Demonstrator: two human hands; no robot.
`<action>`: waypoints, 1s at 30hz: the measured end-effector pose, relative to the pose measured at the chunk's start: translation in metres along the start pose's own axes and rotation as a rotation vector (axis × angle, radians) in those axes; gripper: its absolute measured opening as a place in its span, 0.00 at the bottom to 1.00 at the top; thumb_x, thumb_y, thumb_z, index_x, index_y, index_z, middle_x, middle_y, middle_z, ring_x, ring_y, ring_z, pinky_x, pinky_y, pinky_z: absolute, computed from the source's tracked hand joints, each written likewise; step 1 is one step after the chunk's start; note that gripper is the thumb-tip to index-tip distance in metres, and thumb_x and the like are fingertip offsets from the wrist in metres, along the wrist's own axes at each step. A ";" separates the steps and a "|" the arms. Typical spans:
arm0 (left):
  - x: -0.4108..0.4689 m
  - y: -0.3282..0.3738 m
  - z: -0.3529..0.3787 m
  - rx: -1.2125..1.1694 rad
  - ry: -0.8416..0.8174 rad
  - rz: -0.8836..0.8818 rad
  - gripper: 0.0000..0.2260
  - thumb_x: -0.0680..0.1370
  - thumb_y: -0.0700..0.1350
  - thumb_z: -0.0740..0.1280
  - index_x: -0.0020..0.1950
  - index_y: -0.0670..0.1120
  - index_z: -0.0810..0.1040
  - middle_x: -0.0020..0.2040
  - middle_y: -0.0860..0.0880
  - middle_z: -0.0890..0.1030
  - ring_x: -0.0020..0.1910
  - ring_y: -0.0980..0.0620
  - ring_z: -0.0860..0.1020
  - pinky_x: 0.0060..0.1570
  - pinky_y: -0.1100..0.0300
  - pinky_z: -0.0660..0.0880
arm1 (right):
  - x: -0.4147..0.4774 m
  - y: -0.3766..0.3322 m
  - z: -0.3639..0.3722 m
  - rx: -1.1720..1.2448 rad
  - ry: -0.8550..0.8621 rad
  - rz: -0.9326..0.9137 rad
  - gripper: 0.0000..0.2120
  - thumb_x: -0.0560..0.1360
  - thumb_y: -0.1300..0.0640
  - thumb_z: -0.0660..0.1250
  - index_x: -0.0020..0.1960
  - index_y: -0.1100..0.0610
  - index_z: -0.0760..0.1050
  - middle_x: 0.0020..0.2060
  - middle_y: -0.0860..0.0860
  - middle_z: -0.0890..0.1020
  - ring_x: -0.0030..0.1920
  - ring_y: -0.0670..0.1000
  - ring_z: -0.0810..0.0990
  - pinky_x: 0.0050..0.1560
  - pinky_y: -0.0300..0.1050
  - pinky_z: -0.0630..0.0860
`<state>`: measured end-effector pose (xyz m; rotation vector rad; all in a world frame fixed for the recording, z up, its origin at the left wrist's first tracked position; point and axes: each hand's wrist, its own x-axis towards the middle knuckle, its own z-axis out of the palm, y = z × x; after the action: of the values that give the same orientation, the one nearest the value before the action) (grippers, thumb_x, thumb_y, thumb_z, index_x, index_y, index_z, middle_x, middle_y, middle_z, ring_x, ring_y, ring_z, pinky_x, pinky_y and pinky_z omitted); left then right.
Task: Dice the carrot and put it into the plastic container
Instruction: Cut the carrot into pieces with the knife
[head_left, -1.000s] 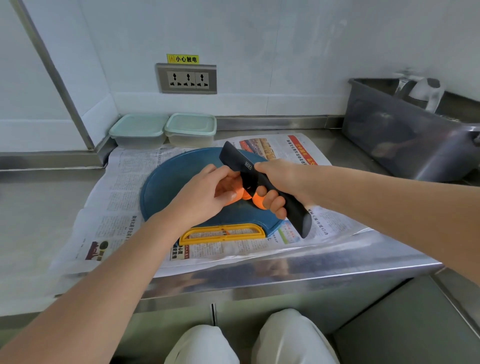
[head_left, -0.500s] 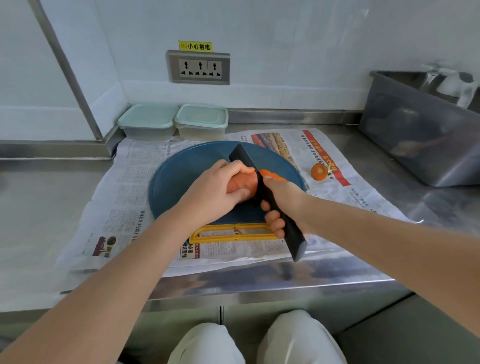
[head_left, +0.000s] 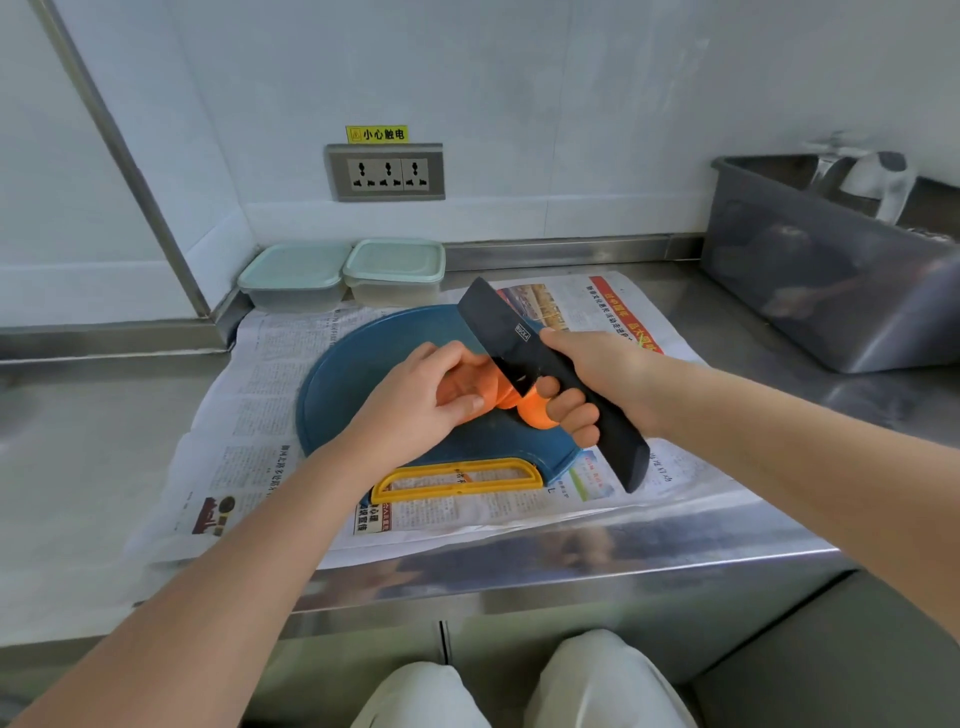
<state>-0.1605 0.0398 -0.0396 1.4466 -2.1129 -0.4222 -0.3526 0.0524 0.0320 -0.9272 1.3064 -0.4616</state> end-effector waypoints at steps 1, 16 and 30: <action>-0.001 0.001 0.000 0.005 0.001 0.000 0.15 0.76 0.49 0.68 0.62 0.54 0.71 0.53 0.52 0.73 0.53 0.53 0.74 0.51 0.55 0.73 | -0.002 0.000 -0.001 0.000 -0.003 0.001 0.27 0.81 0.40 0.49 0.32 0.56 0.64 0.21 0.49 0.63 0.17 0.46 0.60 0.18 0.33 0.60; -0.003 0.006 0.000 0.021 -0.007 -0.010 0.17 0.77 0.49 0.68 0.65 0.52 0.70 0.57 0.52 0.72 0.56 0.52 0.73 0.50 0.61 0.70 | -0.014 0.004 0.003 0.024 0.012 0.000 0.26 0.81 0.40 0.50 0.32 0.56 0.65 0.21 0.49 0.65 0.18 0.47 0.61 0.19 0.33 0.61; -0.001 0.006 -0.001 0.024 -0.009 -0.015 0.16 0.77 0.50 0.67 0.63 0.53 0.71 0.57 0.52 0.72 0.56 0.52 0.73 0.51 0.58 0.72 | -0.018 0.002 0.006 -0.027 0.043 0.014 0.26 0.81 0.40 0.51 0.32 0.57 0.66 0.22 0.49 0.67 0.18 0.47 0.63 0.20 0.34 0.63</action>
<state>-0.1642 0.0434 -0.0364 1.4771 -2.1222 -0.4115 -0.3516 0.0689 0.0409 -0.9351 1.3601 -0.4562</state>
